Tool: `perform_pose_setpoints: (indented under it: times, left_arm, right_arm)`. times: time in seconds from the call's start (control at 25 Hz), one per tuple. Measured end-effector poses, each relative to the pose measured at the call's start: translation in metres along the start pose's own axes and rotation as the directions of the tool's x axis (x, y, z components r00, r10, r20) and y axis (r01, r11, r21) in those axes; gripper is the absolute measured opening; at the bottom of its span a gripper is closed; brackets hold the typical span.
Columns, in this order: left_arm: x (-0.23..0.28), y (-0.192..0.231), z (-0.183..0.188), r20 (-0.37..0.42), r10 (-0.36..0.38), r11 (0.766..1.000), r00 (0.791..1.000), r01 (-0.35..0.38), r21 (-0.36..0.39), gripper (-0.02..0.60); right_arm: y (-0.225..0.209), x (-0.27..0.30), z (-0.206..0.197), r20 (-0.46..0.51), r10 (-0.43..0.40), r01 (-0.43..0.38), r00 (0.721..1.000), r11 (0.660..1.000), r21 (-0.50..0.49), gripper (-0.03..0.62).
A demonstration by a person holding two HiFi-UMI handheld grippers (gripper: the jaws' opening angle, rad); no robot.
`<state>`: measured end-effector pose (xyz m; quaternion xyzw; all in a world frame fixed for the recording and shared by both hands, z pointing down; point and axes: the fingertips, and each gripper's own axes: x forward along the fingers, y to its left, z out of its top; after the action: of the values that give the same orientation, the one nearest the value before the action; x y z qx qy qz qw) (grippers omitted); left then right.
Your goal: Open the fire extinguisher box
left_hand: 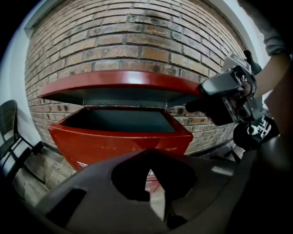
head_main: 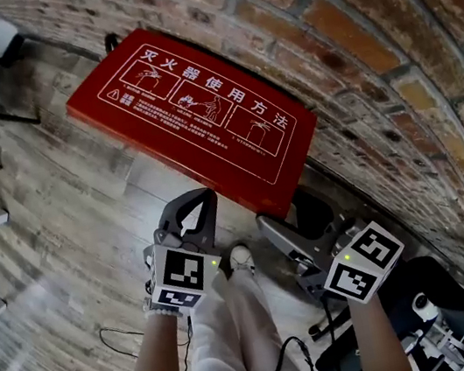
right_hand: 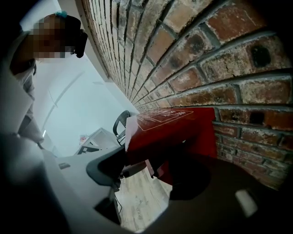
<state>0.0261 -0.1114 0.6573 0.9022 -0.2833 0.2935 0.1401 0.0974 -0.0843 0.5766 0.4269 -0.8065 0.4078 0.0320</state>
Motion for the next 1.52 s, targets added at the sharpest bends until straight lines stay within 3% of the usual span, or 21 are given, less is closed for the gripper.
perform_pose_setpoints:
  times: [0.56,1.0,1.24,1.52]
  left_arm:
    - [0.000,-0.002,0.024,-0.023,-0.001,1.000,1.000,0.001,-0.003,0.000]
    - [-0.002,-0.002,0.025,-0.023,-0.002,1.000,1.000,0.001,-0.017,0.000]
    - [-0.001,-0.003,0.026,-0.025,-0.002,1.000,1.000,0.001,-0.017,0.000]
    - [-0.002,-0.003,0.026,-0.022,-0.001,1.000,1.000,0.000,-0.021,0.000]
  right_arm:
    - [0.005,-0.017,0.048,0.031,0.016,-0.015,0.999,1.000,-0.022,0.307]
    - [-0.009,-0.027,0.079,0.067,-0.081,0.092,0.994,0.980,-0.174,0.207]
    - [-0.023,-0.030,0.084,0.064,-0.209,0.218,0.976,0.923,-0.317,0.117]
    - [-0.033,-0.034,0.098,0.103,-0.255,0.275,0.961,0.900,-0.337,0.089]
